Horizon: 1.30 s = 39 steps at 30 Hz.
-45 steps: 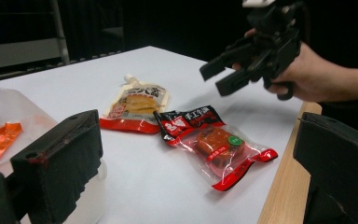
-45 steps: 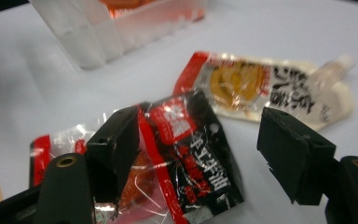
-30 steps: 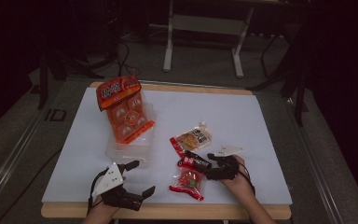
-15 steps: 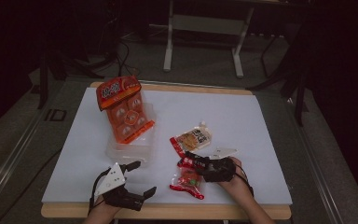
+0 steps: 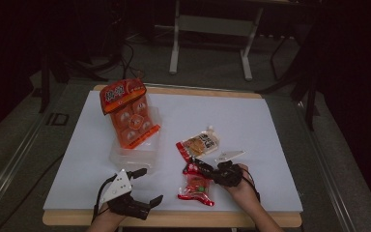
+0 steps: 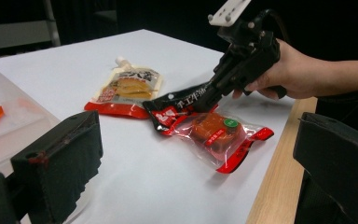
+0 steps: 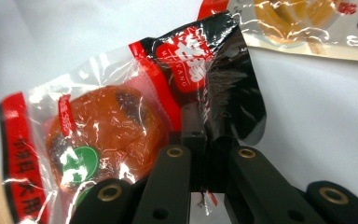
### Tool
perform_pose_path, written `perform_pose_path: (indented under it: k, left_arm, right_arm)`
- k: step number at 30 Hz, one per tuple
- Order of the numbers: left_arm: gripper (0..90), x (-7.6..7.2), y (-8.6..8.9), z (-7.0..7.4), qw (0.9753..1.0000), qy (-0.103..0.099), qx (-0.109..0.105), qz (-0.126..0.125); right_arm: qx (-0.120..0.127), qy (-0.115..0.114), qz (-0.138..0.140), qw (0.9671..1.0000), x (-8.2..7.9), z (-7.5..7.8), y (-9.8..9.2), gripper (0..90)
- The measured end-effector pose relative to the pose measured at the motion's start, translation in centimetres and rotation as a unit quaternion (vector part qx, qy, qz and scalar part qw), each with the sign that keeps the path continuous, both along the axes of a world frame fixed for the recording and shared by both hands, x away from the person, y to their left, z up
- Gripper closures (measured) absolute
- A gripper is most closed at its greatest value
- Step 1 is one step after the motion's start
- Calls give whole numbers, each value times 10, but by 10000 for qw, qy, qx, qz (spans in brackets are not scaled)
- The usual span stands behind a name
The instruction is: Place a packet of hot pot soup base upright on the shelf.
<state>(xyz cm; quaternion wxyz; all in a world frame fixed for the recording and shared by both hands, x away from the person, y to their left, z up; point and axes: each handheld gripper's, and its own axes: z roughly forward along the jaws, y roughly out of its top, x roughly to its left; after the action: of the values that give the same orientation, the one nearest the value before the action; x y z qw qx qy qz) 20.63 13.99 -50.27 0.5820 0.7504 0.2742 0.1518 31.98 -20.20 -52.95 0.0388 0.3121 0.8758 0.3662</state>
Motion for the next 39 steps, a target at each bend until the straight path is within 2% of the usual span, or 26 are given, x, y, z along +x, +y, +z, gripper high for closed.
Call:
perform_pose_path:
  k: [3, 5, 9, 13, 18, 25, 30, 33, 35, 39]
  left_arm:
    - [18, -1, 0, 1, 10000, -46, 5, -9]
    - [18, -1, 1, 2, 10000, -72, -4, -8]
    - [17, 0, 2, 1, 10000, -43, -64, 4]
    - [18, 0, 3, 4, 9999, 54, -79, -53]
    - [18, -1, 0, 6, 9999, 38, 3, -130]
    - [18, 0, -1, 7, 9999, 29, 50, -112]
    - [18, 3, 1, 12, 9999, 47, -29, -120]
    - [18, 5, 0, 16, 9998, 39, -24, -186]
    - [18, 7, -1, 17, 9997, 14, 71, -245]
    - [18, 11, 0, 22, 9985, -3, 57, -538]
  right_arm:
    - [179, 15, -28, 9998, -1, 6, -3, 900]
    - [398, 28, -37, 9992, -2, 13, -5, 900]
    - [628, -83, 58, 9980, -8, 25, -6, 900]
    - [675, -286, 202, 9971, -16, 37, -4, 900]
    - [764, -477, 366, 9953, -26, 49, -4, 900]
    - [985, -768, 572, 9905, -42, 70, -2, 900]
    - [1143, -871, 655, 9874, -47, 80, -3, 900]
    - [1219, -957, 701, 9854, -51, 88, -4, 900]
    - [1233, -1014, 721, 9845, -53, 91, -5, 900]
    - [1287, -1122, 757, 9824, -59, 97, -5, 900]
